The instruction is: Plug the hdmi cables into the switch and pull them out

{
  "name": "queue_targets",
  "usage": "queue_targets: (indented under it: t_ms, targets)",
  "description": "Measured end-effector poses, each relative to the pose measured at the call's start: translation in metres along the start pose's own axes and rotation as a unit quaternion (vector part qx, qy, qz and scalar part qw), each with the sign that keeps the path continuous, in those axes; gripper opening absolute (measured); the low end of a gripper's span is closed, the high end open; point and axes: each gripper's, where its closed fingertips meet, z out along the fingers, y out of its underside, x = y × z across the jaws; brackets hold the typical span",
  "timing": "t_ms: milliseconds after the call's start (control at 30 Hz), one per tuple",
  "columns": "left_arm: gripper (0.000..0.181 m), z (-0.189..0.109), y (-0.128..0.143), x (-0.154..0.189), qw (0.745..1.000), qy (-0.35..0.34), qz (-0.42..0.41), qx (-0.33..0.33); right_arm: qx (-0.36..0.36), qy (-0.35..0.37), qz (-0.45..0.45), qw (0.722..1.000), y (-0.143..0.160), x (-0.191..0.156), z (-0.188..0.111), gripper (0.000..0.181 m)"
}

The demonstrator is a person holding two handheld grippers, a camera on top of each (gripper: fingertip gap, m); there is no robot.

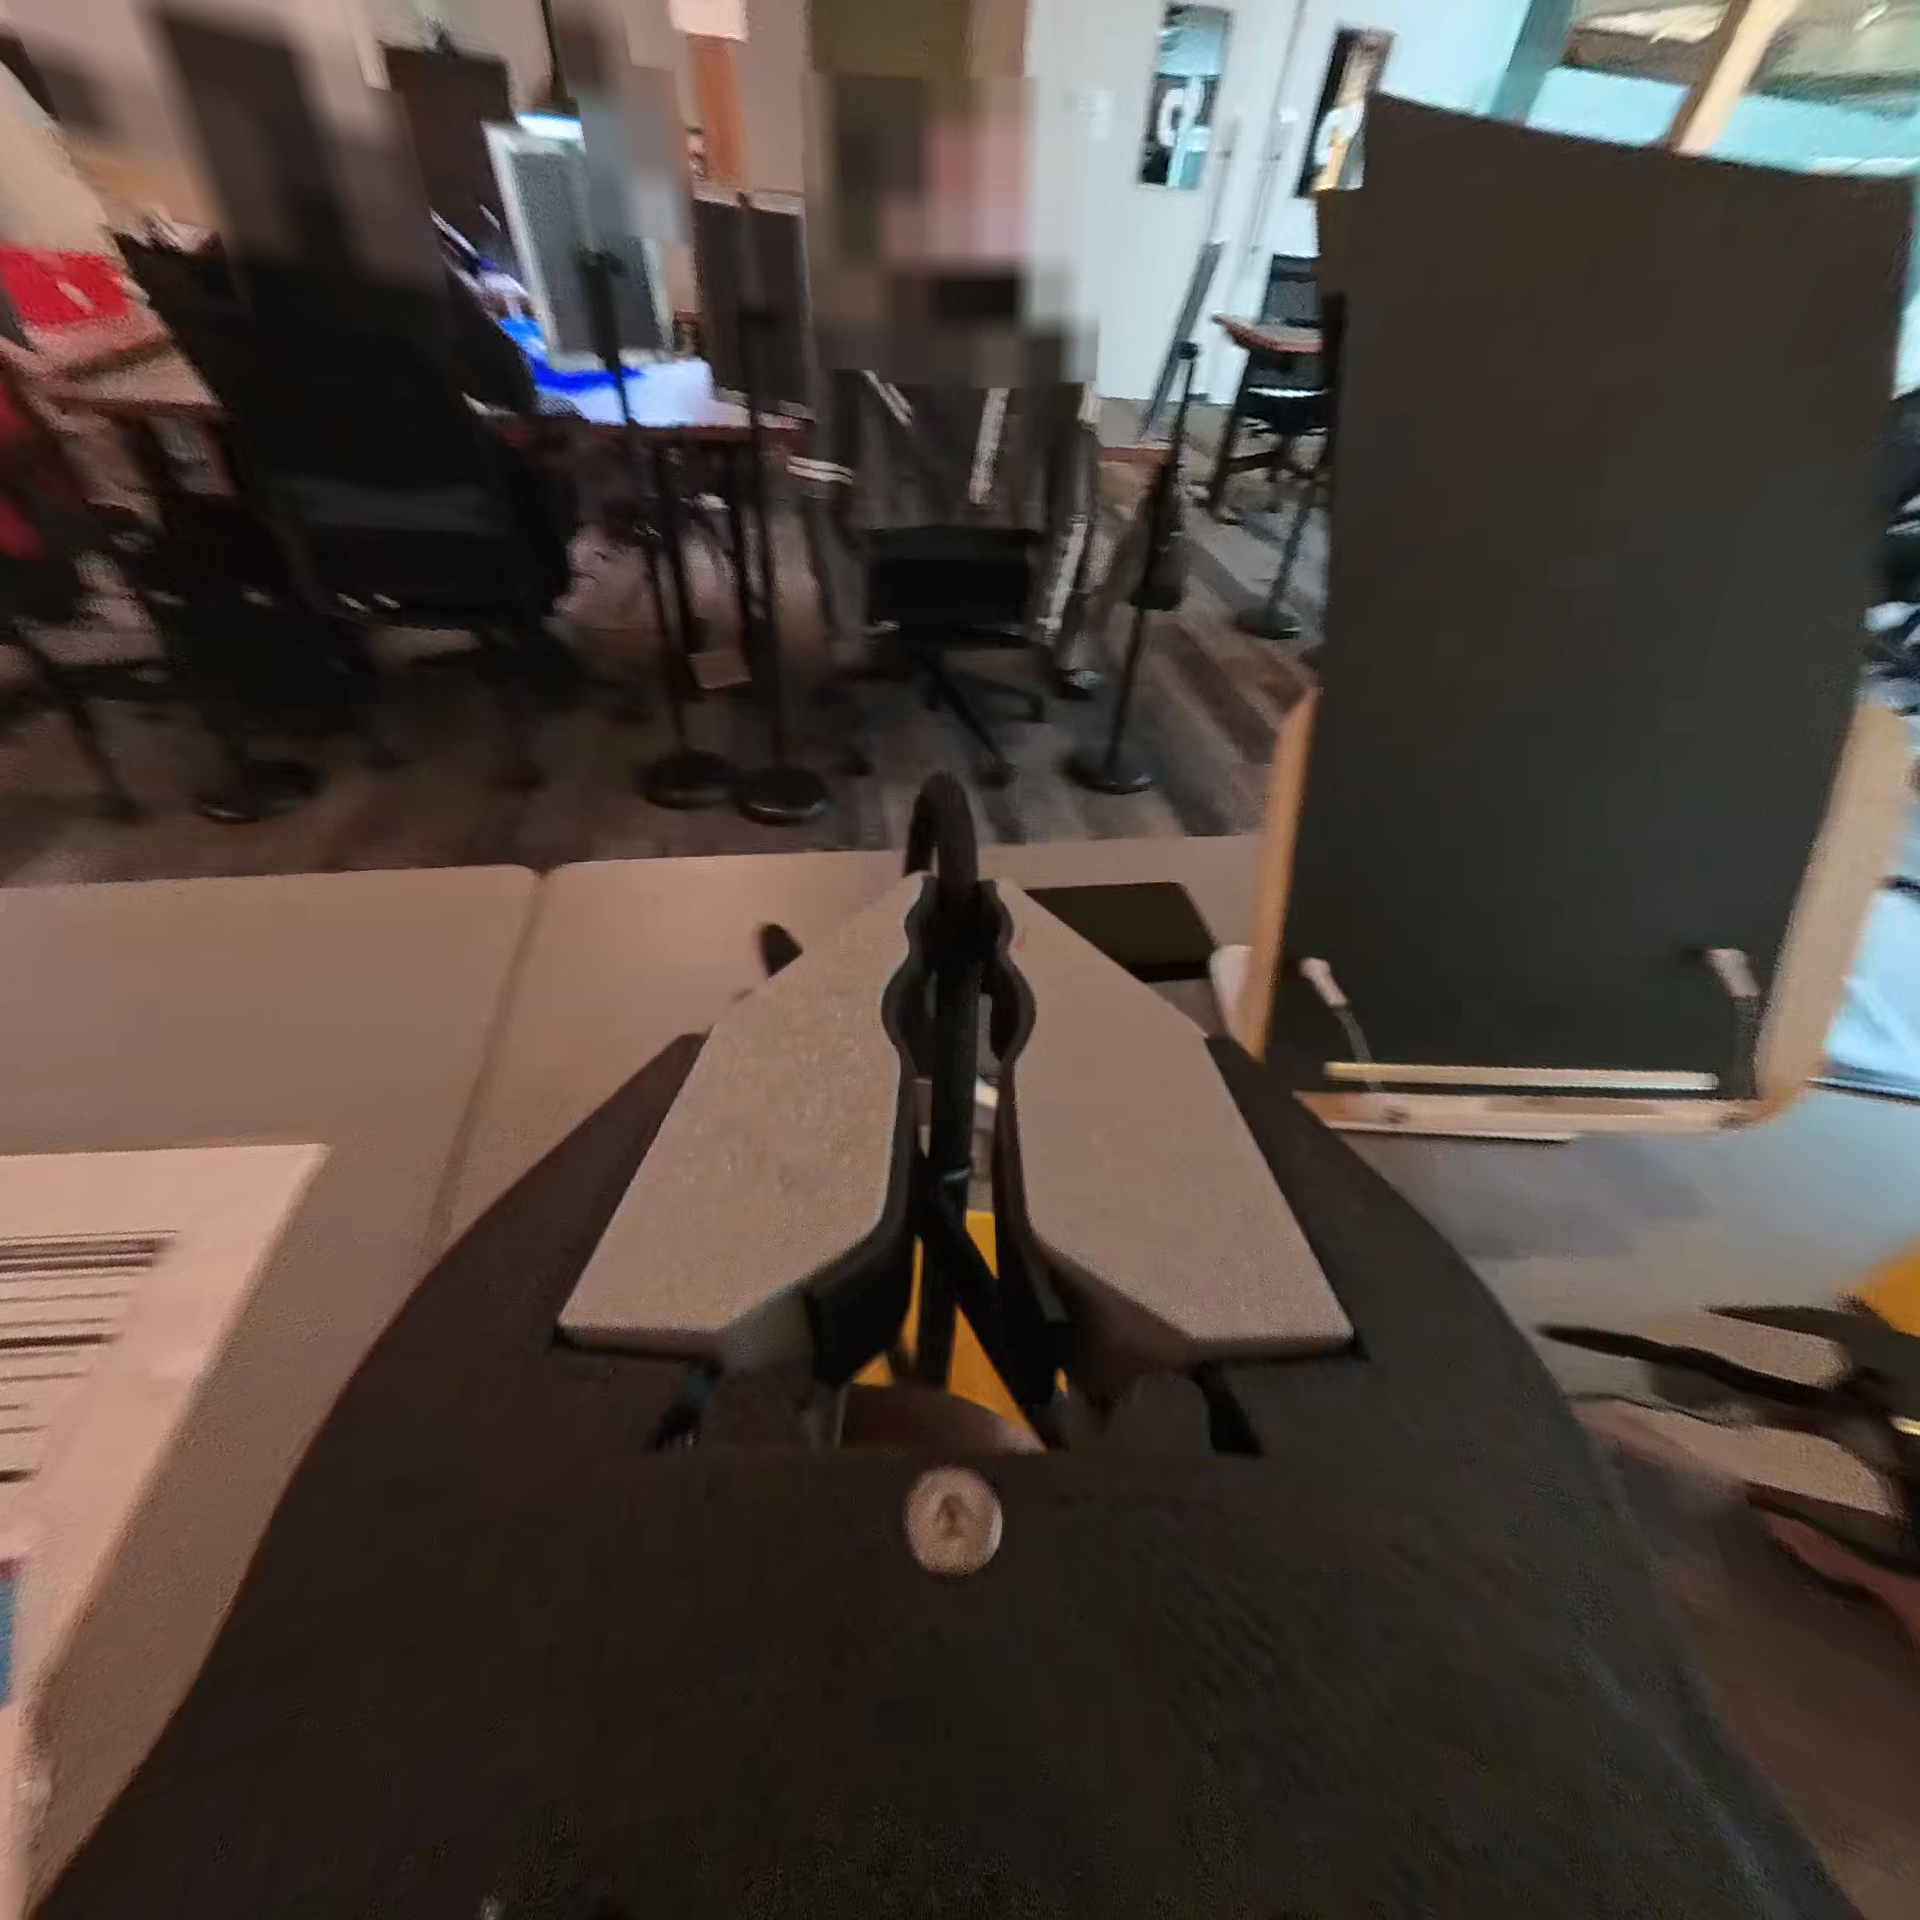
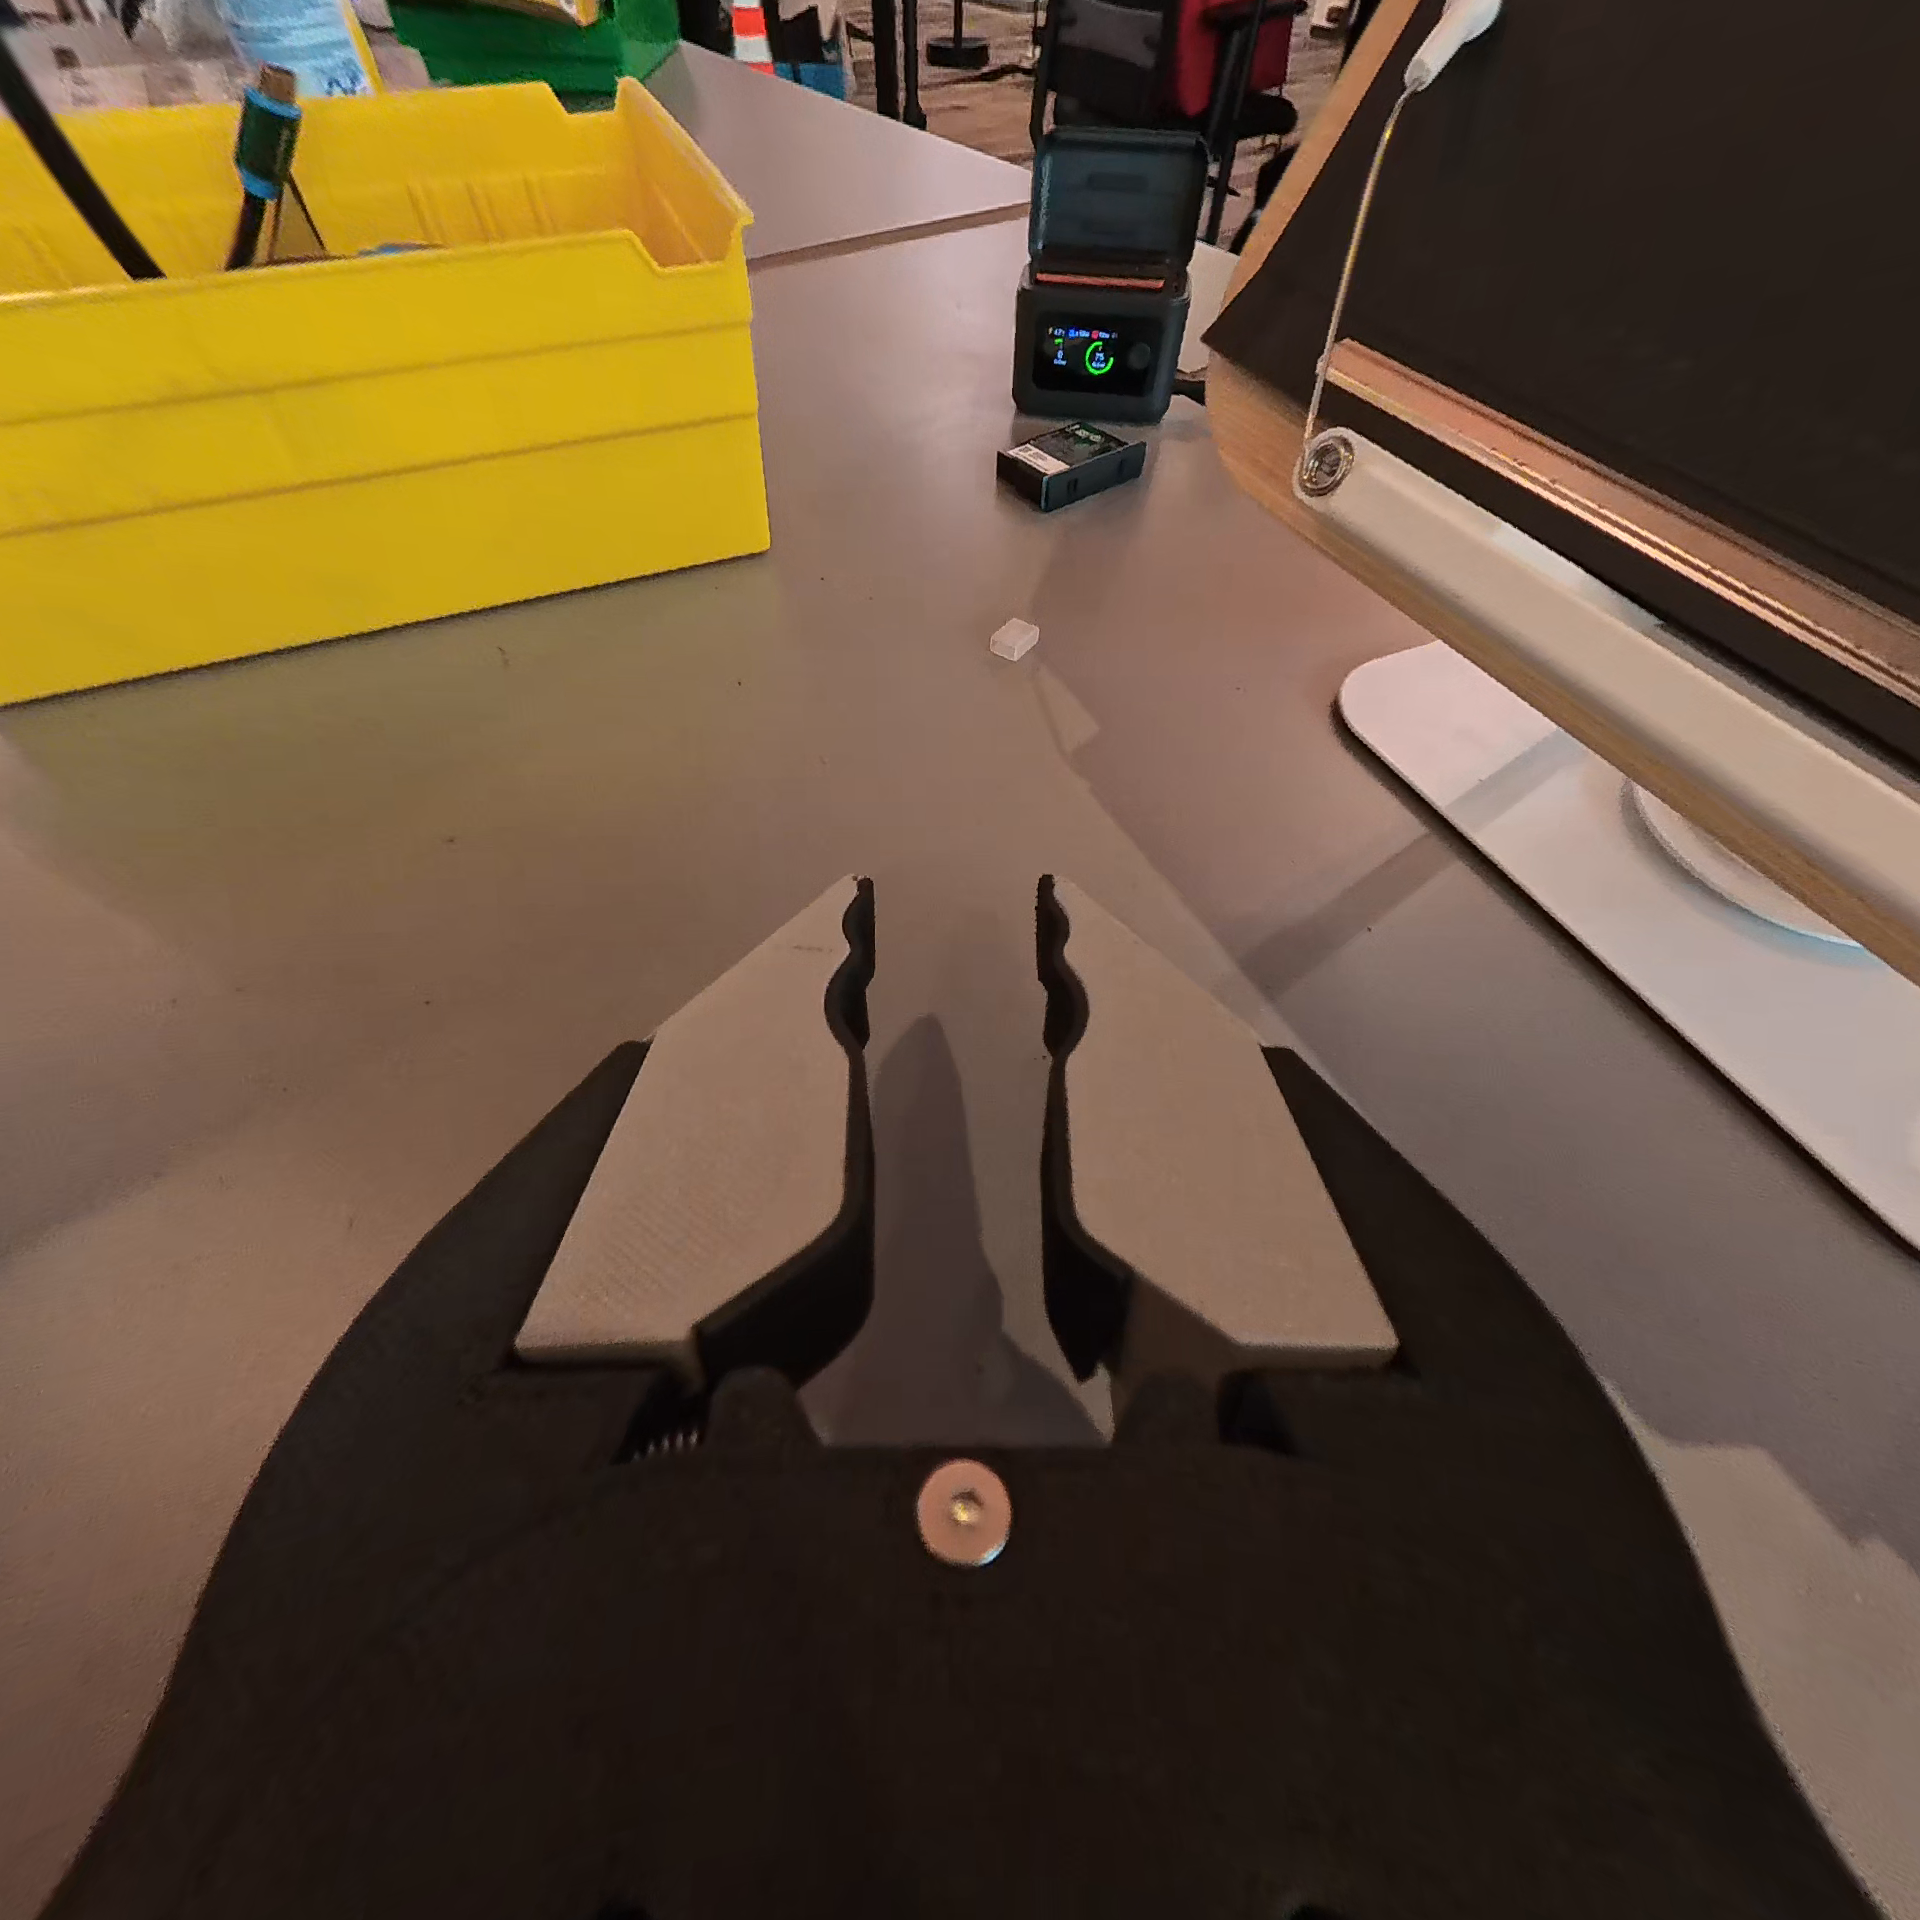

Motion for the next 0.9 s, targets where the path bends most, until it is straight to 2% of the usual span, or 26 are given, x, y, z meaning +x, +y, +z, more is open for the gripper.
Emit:
queue_targets:
  t_ms: [67, 133, 200, 300, 333, 400, 433, 500, 567, 600, 667, 767, 900]
  targets:
    - [0.004, -0.002, -0.017, -0.001, 0.998, 0.0, 0.012, 0.064, 0.003, -0.002, 0.005, 1.0, -0.001, 0.0, -0.001, 0.028]
    - [0.005, -0.012, -0.04, 0.013, 0.986, 0.049, -0.025, 0.16, 0.004, -0.003, 0.005, 1.0, -0.001, 0.0, -0.001, 0.028]
    - [0.005, -0.019, -0.06, 0.015, 0.971, 0.044, -0.04, 0.232, 0.007, -0.004, 0.002, 1.0, -0.002, 0.0, -0.002, 0.028]
    - [0.005, -0.023, -0.09, 0.036, 0.958, 0.061, -0.016, 0.278, 0.007, 0.002, -0.004, 1.0, -0.001, 0.002, -0.004, 0.028]
    - [0.005, -0.026, -0.104, 0.041, 0.958, 0.04, 0.014, 0.285, 0.009, 0.003, -0.003, 1.0, -0.001, 0.002, -0.005, 0.028]
    - [0.005, -0.03, -0.134, 0.052, 0.959, 0.011, 0.065, 0.274, 0.011, 0.002, 0.004, 1.0, -0.001, 0.004, -0.006, 0.028]
    - [0.005, -0.027, -0.144, 0.061, 0.966, 0.024, 0.092, 0.242, 0.011, 0.004, 0.005, 1.0, -0.001, 0.005, -0.007, 0.028]
    - [0.005, -0.015, -0.132, 0.079, 0.982, 0.076, 0.14, 0.101, 0.01, 0.011, 0.003, 1.0, 0.0, 0.007, -0.009, 0.028]
    - [0.005, -0.011, -0.114, 0.07, 0.981, 0.061, 0.181, 0.018, 0.009, 0.02, -0.004, 1.0, 0.001, 0.009, -0.011, 0.026]
    - [0.005, -0.01, -0.105, 0.063, 0.981, 0.051, 0.187, -0.002, 0.008, 0.024, -0.008, 1.0, 0.001, 0.009, -0.012, 0.026]
    - [0.005, -0.013, -0.101, 0.062, 0.981, 0.068, 0.18, 0.011, 0.007, 0.027, -0.013, 1.0, 0.002, 0.008, -0.013, 0.025]
    - [0.005, -0.022, -0.113, 0.068, 0.981, 0.067, 0.179, 0.037, 0.008, 0.03, -0.016, 0.999, 0.003, 0.007, -0.017, 0.026]
    - [0.005, -0.046, -0.137, 0.112, 0.97, 0.096, 0.212, 0.065, 0.02, 0.036, -0.016, 0.999, 0.002, 0.007, -0.024, 0.026]
